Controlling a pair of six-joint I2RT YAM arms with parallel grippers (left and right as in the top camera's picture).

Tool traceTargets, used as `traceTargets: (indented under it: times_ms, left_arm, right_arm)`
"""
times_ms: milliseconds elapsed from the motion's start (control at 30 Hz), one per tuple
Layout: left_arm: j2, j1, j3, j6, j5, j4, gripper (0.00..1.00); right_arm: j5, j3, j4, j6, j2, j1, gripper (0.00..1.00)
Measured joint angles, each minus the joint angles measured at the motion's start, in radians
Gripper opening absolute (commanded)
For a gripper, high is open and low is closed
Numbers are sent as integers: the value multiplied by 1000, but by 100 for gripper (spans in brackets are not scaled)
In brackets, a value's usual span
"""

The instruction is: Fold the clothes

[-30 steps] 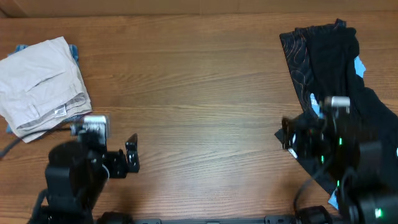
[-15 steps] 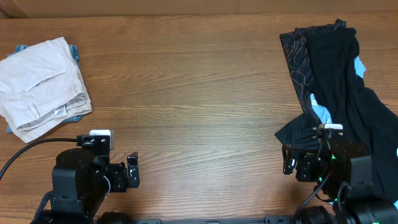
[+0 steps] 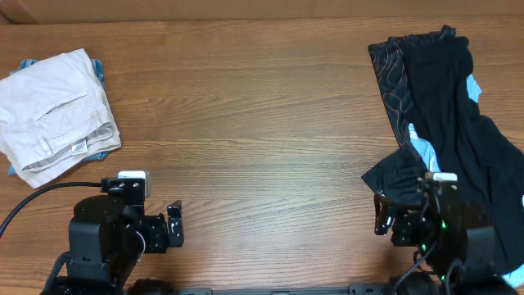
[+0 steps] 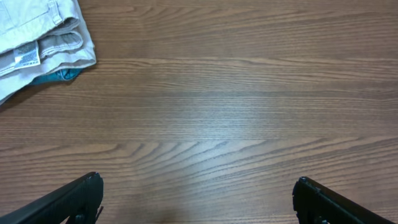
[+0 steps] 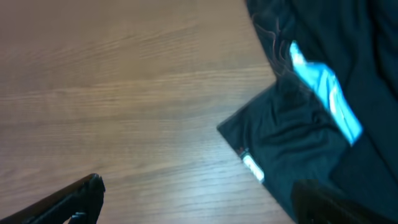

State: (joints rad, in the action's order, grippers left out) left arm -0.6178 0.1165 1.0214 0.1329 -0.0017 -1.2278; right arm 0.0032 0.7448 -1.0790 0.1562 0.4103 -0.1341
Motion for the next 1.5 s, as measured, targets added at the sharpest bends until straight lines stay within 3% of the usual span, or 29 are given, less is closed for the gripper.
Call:
traceTargets:
  times_ms: [333,500,733,933,1500]
  left_arm:
    - [0,0,-1,0,0,0,100]
    - [0,0,-2,0,0,0,100]
    - [0,0,-2,0,0,0,100]
    - [0,0,-2,0,0,0,100]
    - [0,0,-2,0,0,0,100]
  right_arm:
    - [1,-354,336,0,-380,24,100]
    - [1,-469,605,-33,-397,29,100]
    - [1,-669,1083,-191,-399,30,100]
    - [-8,-726,991,-262,-399,29,100]
    - [-14,-726,989,-281,-399,29,100]
